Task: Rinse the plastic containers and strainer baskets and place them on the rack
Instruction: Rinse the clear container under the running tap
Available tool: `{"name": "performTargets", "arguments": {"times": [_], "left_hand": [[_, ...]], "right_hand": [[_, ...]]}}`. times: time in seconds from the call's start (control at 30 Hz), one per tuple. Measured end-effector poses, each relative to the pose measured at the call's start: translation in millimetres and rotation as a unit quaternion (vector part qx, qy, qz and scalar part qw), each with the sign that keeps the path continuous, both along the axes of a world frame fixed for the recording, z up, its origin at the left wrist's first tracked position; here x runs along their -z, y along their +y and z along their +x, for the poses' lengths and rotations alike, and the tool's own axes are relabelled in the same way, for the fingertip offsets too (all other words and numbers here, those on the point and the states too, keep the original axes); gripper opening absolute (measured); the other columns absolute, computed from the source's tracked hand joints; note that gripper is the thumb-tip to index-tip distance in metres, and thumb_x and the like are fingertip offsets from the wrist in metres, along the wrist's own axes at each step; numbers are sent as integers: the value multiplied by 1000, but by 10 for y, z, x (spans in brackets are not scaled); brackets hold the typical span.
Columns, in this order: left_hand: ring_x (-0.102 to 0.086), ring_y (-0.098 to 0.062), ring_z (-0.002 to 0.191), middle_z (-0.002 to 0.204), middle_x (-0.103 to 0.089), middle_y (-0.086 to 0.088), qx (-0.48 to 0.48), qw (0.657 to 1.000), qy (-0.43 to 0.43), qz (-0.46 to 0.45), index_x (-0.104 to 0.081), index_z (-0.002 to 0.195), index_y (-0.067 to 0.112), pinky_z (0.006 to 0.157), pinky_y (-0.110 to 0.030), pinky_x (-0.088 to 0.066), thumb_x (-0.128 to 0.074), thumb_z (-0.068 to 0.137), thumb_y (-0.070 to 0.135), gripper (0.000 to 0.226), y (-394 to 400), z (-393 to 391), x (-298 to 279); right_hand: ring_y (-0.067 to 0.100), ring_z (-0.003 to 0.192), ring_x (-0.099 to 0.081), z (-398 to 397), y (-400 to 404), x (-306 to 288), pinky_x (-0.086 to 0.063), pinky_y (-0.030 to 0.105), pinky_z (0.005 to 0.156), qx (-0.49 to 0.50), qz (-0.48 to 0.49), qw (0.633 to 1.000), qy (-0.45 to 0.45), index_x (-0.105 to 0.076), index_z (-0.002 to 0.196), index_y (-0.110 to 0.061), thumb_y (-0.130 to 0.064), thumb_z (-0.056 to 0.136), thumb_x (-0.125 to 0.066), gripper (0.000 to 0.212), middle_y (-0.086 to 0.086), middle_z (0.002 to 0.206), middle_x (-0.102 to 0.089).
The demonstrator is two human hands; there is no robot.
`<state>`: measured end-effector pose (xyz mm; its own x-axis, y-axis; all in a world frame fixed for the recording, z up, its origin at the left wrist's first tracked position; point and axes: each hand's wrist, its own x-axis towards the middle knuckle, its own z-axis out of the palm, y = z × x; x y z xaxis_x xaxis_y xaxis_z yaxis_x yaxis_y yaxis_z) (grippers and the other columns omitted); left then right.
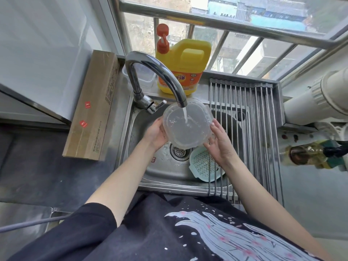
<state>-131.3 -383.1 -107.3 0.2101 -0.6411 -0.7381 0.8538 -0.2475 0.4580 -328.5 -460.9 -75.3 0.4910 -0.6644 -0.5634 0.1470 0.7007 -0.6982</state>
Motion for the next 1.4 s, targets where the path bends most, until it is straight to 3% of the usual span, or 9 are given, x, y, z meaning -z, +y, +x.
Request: {"name": "performTargets", "arguments": {"times": [0.13, 0.3, 0.43, 0.57, 0.8, 0.9, 1.0, 1.23, 1.4], "left_hand": [[-54, -28, 118, 129, -59, -7, 95, 994, 20, 46, -54, 131, 19, 89, -53, -50, -44, 94, 41, 44, 65, -39, 69], [-48, -16, 73, 87, -52, -5, 126, 985, 59, 101, -52, 99, 17, 58, -33, -56, -36, 96, 26, 19, 176, -237, 76], [-59, -14, 45, 58, -64, -1, 103, 988, 80, 88, -55, 85, 12, 43, -19, -50, -31, 101, 26, 32, 234, -296, -25], [-67, -14, 53, 61, -69, -2, 56, 996, 46, 47, -61, 85, 11, 46, -22, -53, -27, 103, 28, 41, 207, -116, -210], [-60, -20, 86, 91, -66, -4, 73, 977, -178, 89, -63, 94, 17, 69, -28, -48, -46, 95, 37, 26, 124, 111, -529], [-56, -15, 72, 82, -62, -2, 106, 924, -354, 98, -60, 88, 16, 69, -28, -43, -49, 92, 39, 27, 139, 102, -621], [-51, -8, 68, 73, -58, 6, 123, 873, -470, 32, -58, 81, 17, 66, -28, -40, -45, 93, 41, 30, 219, 47, -596], [-54, -23, 118, 129, -58, -5, 131, 958, -253, 23, -47, 131, 19, 106, -50, -39, -22, 101, 48, 50, 292, -2, -248], [-66, -25, 96, 115, -64, -7, 140, 988, -50, 41, -54, 119, 21, 75, -39, -59, -40, 97, 45, 36, 202, -234, -224]], "right_hand": [[21, 116, -57, 40, -27, -11, -52, 34, 92, 13, -44, 996, 78, -43, 139, -15, -22, 85, -69, 61, 10, 138, -52], [22, 113, -57, 86, -101, -91, -49, 48, 98, 35, -121, 962, 242, -48, 126, -13, -52, 72, -72, 71, 7, 124, -56], [24, 108, -60, 131, -143, -152, -52, 46, 93, -20, -73, 949, 306, -50, 120, -9, -68, 59, -69, 86, 9, 119, -59], [26, 100, -66, 122, -44, -175, -56, 42, 88, -57, -25, 961, 270, -58, 120, -12, -59, 84, -53, 59, 9, 111, -67], [30, 114, -56, 231, 340, -17, -49, 50, 94, -63, 134, 981, 125, -55, 125, -18, -44, 95, -38, 43, 11, 131, -55], [37, 123, -50, 326, 460, 80, -42, 62, 96, -32, 177, 983, 43, -53, 129, -20, -46, 95, -33, 47, 13, 138, -51], [33, 116, -50, 416, 455, 79, -44, 55, 94, 31, 178, 983, -10, -51, 129, -20, -57, 97, -18, 59, 15, 131, -52], [25, 117, -52, 357, 149, -118, -44, 47, 99, 10, -66, 994, 90, -52, 129, -20, -52, 95, -39, 49, 14, 132, -54], [20, 113, -52, 347, -61, -218, -45, 39, 97, 3, -240, 923, 299, -46, 129, -18, -49, 91, -48, 50, 4, 118, -53]]}}
